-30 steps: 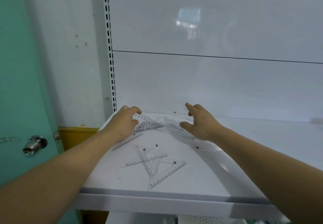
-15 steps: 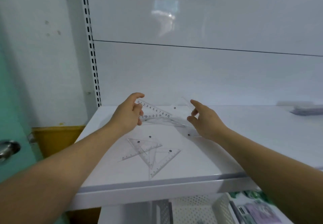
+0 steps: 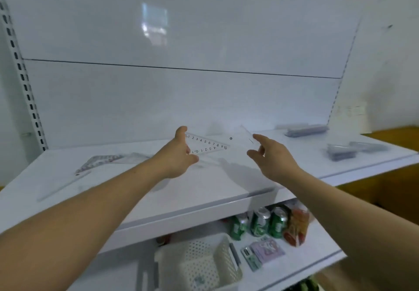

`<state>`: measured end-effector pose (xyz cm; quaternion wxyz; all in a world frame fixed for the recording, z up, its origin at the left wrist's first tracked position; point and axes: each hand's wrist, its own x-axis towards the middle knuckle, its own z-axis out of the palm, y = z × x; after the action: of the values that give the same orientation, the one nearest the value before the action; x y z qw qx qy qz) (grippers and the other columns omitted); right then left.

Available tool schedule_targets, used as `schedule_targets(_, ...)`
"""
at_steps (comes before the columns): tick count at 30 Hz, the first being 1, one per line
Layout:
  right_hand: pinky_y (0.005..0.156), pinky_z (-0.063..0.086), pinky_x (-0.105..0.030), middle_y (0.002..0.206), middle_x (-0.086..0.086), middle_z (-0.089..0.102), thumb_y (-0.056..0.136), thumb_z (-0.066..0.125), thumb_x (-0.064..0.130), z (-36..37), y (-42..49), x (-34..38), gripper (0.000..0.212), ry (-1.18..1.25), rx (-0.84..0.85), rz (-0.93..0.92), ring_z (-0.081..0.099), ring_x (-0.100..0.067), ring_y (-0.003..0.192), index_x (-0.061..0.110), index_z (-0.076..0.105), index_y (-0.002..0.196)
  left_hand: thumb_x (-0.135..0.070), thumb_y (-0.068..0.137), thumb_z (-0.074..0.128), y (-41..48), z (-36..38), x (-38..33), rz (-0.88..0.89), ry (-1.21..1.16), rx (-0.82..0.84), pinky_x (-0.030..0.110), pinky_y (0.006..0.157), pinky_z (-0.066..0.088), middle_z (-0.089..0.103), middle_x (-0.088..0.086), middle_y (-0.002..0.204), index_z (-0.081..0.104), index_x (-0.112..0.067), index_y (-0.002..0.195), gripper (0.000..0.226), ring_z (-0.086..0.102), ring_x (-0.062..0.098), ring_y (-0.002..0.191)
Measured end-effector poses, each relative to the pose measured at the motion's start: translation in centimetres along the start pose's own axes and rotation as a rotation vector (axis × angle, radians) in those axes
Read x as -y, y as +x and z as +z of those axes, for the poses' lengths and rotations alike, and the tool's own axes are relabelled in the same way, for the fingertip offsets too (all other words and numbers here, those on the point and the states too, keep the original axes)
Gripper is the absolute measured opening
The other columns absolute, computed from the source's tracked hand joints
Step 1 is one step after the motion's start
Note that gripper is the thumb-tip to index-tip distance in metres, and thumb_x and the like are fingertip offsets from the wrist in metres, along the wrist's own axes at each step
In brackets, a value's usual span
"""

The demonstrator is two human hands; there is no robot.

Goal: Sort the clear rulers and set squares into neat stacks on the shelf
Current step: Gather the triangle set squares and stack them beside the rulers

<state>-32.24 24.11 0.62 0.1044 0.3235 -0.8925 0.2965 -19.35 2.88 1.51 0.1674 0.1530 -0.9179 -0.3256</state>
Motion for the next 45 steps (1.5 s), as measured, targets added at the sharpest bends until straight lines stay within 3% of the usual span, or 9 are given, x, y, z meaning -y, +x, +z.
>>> schedule_targets(3, 0.078, 0.038, -0.026, 0.089, 0.008, 0.054, 0.096, 0.049, 0.036, -4.2, -2.3, -5.2, 0.054, -0.021, -0.035, 0.059, 0.052, -0.013, 0.084, 0.022, 0.033, 0.146, -0.028, 0.086, 0.066, 0.6, 4.5, -5.2, 0.046, 0.020, 0.047, 0.025, 0.079, 0.036, 0.052, 0.000, 0.121, 0.013, -0.019, 0.148, 0.082, 0.050, 0.017, 0.096)
schedule_targets(9, 0.090, 0.044, -0.030, 0.122, 0.001, 0.055, 0.095, 0.051, 0.039, -12.7, -7.0, -16.5, 0.054, -0.066, -0.072, 0.163, 0.052, -0.014, 0.102, 0.025, 0.036, 0.144, -0.034, 0.081, 0.070, 1.4, 14.3, -15.2, 0.123, 0.032, 0.055, 0.025, 0.085, 0.034, 0.049, 0.005, 0.132, 0.023, -0.020, 0.148, 0.083, 0.050, 0.020, 0.111)
schedule_targets(15, 0.090, 0.048, -0.031, 0.124, 0.000, 0.056, 0.095, 0.052, 0.038, -18.0, -9.5, -25.2, 0.054, -0.108, -0.086, 0.241, 0.051, -0.012, 0.100, 0.025, 0.035, 0.144, -0.034, 0.082, 0.069, 2.4, 21.6, -21.4, 0.125, 0.084, 0.086, 0.026, 0.083, 0.034, 0.052, 0.006, 0.123, 0.024, -0.014, 0.148, 0.082, 0.049, 0.020, 0.105)
schedule_targets(18, 0.091, 0.047, -0.031, 0.127, -0.001, 0.055, 0.095, 0.051, 0.037, -19.5, -9.0, -28.2, 0.054, -0.103, -0.099, 0.249, 0.053, -0.015, 0.105, 0.024, 0.035, 0.145, -0.037, 0.083, 0.068, 4.0, 23.7, -23.5, 0.113, 0.092, 0.079, 0.026, 0.085, 0.035, 0.052, 0.007, 0.129, 0.024, -0.015, 0.148, 0.081, 0.051, 0.023, 0.114)
schedule_targets(28, 0.100, 0.044, -0.038, 0.135, -0.004, 0.049, 0.097, 0.047, 0.038, -19.1, -0.4, -37.1, 0.052, -0.118, -0.086, 0.222, 0.049, -0.021, 0.120, 0.023, 0.034, 0.145, -0.042, 0.083, 0.067, 13.7, 28.1, -25.9, 0.039, 0.027, 0.038, 0.028, 0.087, 0.035, 0.050, 0.007, 0.135, 0.028, -0.017, 0.146, 0.079, 0.051, 0.024, 0.117)
schedule_targets(33, 0.105, 0.039, -0.042, 0.142, -0.003, 0.044, 0.096, 0.046, 0.041, -18.8, 4.9, -40.9, 0.051, -0.194, -0.036, 0.197, 0.043, -0.024, 0.128, 0.028, 0.034, 0.144, -0.034, 0.085, 0.067, 18.2, 29.7, -26.7, -0.010, -0.043, 0.024, 0.027, 0.086, 0.034, 0.050, 0.003, 0.118, 0.027, -0.015, 0.146, 0.076, 0.049, 0.021, 0.104)
schedule_targets(36, 0.107, 0.034, -0.041, 0.146, -0.002, 0.038, 0.096, 0.045, 0.040, -18.5, 7.4, -42.8, 0.050, -0.233, 0.035, 0.137, 0.036, -0.024, 0.133, 0.029, 0.035, 0.144, -0.034, 0.086, 0.066, 19.6, 30.6, -27.0, -0.049, -0.067, -0.002, 0.028, 0.086, 0.034, 0.049, 0.000, 0.113, 0.026, -0.016, 0.147, 0.075, 0.048, 0.019, 0.101)
schedule_targets(45, 0.109, 0.027, -0.037, 0.149, -0.004, 0.036, 0.097, 0.036, 0.041, -18.3, 13.1, -47.9, 0.048, -0.265, 0.329, -0.067, 0.035, -0.024, 0.134, 0.028, 0.036, 0.143, -0.035, 0.086, 0.065, 18.3, 33.1, -27.8, -0.217, -0.043, -0.152, 0.028, 0.094, 0.033, 0.052, -0.003, 0.121, 0.025, -0.020, 0.148, 0.075, 0.047, 0.016, 0.110)
